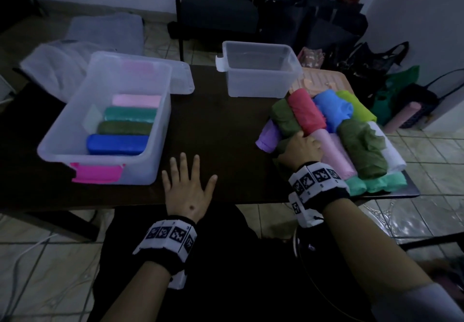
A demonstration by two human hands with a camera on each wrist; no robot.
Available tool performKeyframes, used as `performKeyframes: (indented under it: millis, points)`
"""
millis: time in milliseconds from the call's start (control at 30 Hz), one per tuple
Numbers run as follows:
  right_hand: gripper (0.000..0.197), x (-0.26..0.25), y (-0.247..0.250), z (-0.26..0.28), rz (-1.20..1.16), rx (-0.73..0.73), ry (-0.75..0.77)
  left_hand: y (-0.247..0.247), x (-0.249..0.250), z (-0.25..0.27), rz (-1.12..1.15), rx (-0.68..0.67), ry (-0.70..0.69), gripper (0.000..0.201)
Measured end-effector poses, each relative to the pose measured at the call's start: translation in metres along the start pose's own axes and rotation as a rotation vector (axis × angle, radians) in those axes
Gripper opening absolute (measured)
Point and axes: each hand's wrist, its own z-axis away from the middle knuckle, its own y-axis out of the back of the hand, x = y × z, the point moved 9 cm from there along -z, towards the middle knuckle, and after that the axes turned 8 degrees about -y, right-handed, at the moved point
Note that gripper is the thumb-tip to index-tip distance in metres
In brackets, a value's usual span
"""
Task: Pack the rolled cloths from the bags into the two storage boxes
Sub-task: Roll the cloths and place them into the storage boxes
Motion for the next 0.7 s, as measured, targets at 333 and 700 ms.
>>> performKeyframes:
  millis: [333,700]
  points:
    - [0.07,-0.026,-0.013,0.008,-0.023,-0.324,0.151,0.002,0.0,0.001,-0.005,0.033,-0.007,0.066]
    - [0.031,-0.056,-0.019,0.02,-1.032,-0.698,-0.107,-0.001,-0.002,-0.002,0.018,0.03,-0.024,0.067]
